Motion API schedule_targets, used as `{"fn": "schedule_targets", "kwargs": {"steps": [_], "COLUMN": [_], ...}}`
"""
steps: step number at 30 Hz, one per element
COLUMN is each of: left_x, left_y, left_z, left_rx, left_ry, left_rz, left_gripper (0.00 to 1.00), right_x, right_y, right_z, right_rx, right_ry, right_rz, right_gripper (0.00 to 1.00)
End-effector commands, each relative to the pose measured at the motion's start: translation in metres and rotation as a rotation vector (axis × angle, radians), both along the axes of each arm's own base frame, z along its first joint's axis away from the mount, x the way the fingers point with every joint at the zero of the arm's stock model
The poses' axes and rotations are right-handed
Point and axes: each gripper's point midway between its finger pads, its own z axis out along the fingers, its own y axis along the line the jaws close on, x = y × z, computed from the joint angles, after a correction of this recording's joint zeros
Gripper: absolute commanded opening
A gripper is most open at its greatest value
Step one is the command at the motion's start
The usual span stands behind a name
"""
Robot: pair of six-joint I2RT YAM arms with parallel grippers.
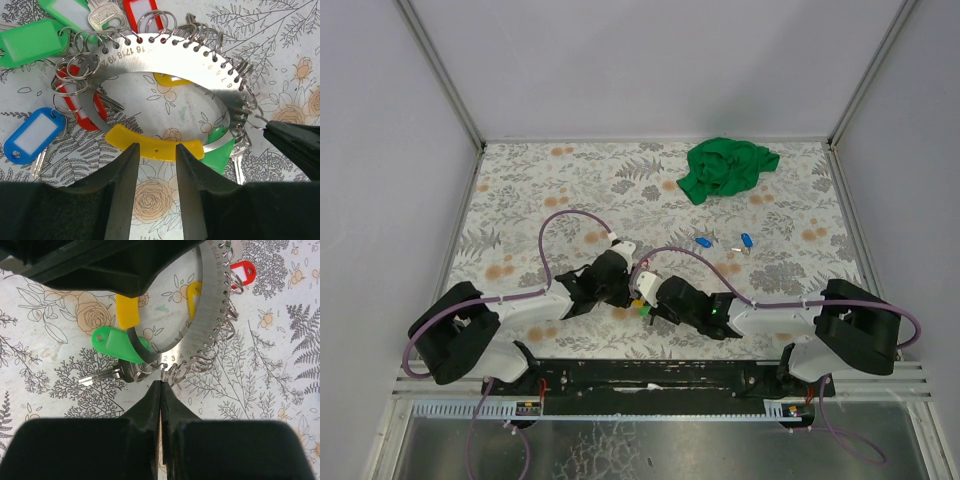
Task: Put the keys on the keyring
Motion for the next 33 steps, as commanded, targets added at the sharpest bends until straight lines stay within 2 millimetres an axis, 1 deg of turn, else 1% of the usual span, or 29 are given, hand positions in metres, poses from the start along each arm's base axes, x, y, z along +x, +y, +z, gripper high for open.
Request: {"fn": "schedule_targets", "kwargs": {"steps": [1, 7, 10, 14, 19, 25, 28, 33], "left_x": [0.000, -0.001, -0.001, -0.001, -0.001, -0.002, -0.002, -0.002], "left_y": [0.003, 0.003, 0.003, 0.002, 0.002, 0.002, 0.001, 0.002], "left_z": [-0.004, -0.004, -0.003, -0.003, -0.003, -0.005, -0.006, -0.006], "left_rx": [0.012, 0.009, 0.008, 0.006, 0.005, 0.008, 0.011, 0.015], "left_ry": [0.016, 0.017, 0.017, 0.018, 0.018, 0.025, 0.029, 0.029], "left_rz": [0.011, 0.008, 0.005, 0.004, 0.003, -0.001, -0.003, -0.002], "left_gripper": [0.34, 0.34, 0.34, 0.34, 0.34, 0.34, 0.34, 0.34], "right_x": [0.007, 0.009, 0.012, 0.017, 0.020, 0.024, 0.029, 0.033], "right_y": [0.007, 0.006, 0.005, 0.003, 0.003, 0.001, -0.002, -0.007], "right_z": [0.017, 0.010, 0.005, 0.003, 0.003, 0.002, 0.004, 0.014], "right_rx": [0.062, 0.027, -0.001, -0.016, -0.018, -0.028, -0.032, 0.013], "right_ry": [-0.052, -0.047, -0.045, -0.056, -0.068, -0.086, -0.105, -0.129], "right_rz": [-0.023, -0.036, -0.054, -0.080, -0.097, -0.119, -0.143, -0.173], "right_gripper": [0.01, 0.00, 0.04, 0.08, 0.18, 0.23, 0.23, 0.17]}}
